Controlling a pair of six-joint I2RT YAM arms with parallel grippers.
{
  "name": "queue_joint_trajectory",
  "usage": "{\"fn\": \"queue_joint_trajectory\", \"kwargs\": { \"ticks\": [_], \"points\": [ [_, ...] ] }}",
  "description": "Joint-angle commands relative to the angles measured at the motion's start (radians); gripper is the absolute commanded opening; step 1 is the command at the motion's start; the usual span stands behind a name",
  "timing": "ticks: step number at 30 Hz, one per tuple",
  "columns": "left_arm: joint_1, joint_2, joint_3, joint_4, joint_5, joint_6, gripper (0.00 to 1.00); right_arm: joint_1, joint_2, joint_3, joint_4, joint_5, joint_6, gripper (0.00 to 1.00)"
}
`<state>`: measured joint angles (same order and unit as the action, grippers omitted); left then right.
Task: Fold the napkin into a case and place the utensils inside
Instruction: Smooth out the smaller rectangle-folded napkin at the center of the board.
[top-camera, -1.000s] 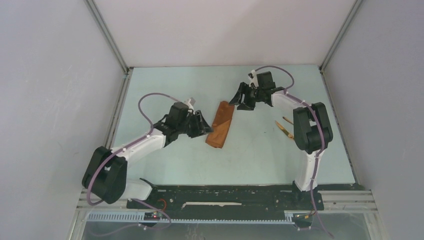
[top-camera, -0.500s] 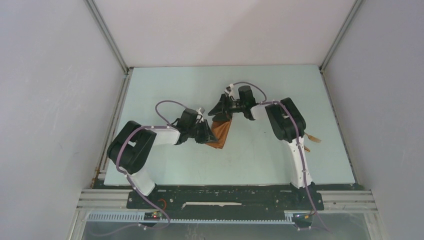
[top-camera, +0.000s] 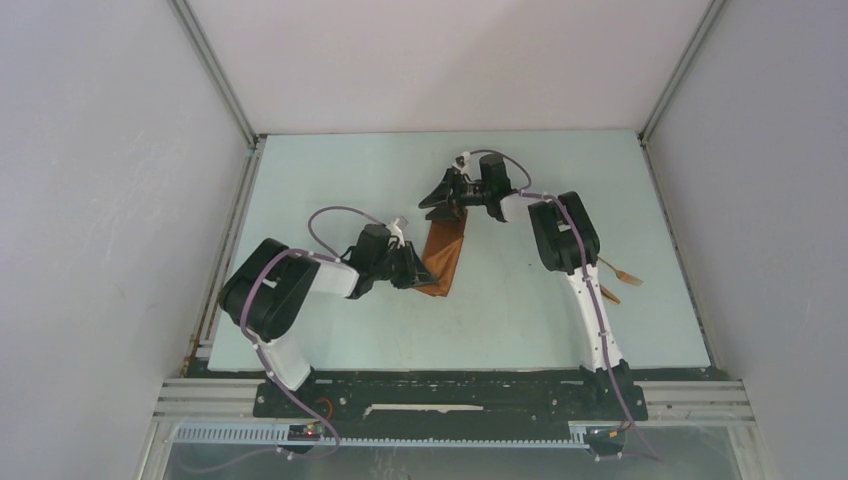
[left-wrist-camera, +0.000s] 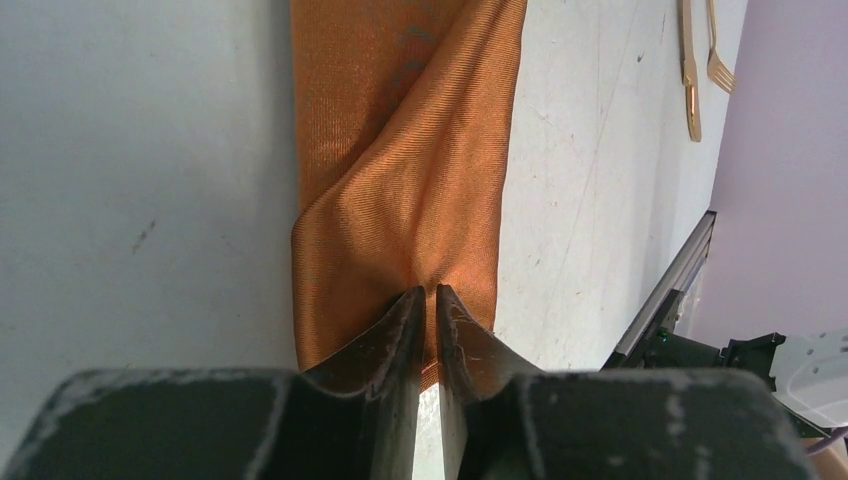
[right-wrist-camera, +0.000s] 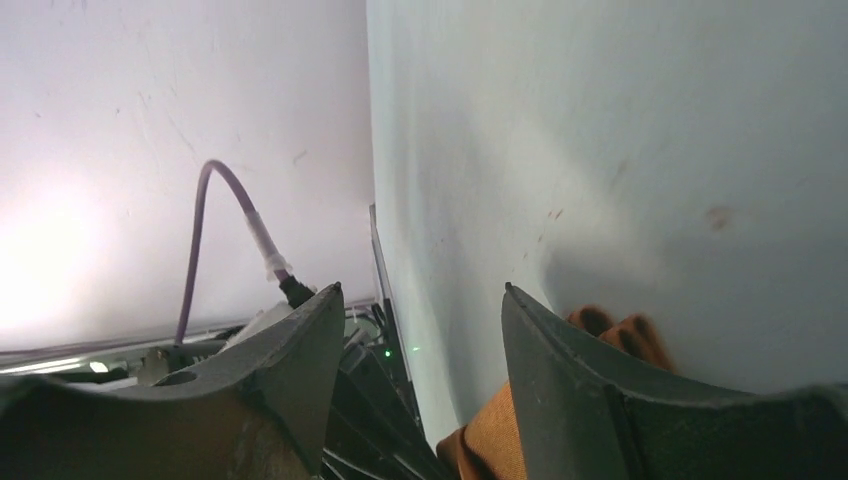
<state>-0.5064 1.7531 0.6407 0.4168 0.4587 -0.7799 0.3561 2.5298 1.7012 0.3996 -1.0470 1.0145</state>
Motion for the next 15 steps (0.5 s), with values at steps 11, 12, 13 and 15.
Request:
{"fn": "queue_joint_trajectory", "kwargs": {
  "ticks": [11, 12, 13, 15],
  "points": [
    [0.005, -0.062, 0.083, -0.186, -0.001, 0.046, 0.5, -0.091, 0.156, 0.765, -0.78, 0.105, -0.27, 0.68],
    [0.006, -0.088, 0.112, -0.206, 0.008, 0.042, 0.52, -0.102, 0.108, 0.782, -0.844, 0.114, -0.296, 0.68],
    [0.005, -0.109, 0.147, -0.23, 0.013, 0.041, 0.54, -0.12, 0.054, 0.761, -0.893, 0.123, -0.317, 0.68],
    [0.005, -0.158, 0.207, -0.292, 0.01, 0.042, 0.55, -0.147, -0.077, 0.655, -0.979, 0.154, -0.378, 0.69]
  ]
}}
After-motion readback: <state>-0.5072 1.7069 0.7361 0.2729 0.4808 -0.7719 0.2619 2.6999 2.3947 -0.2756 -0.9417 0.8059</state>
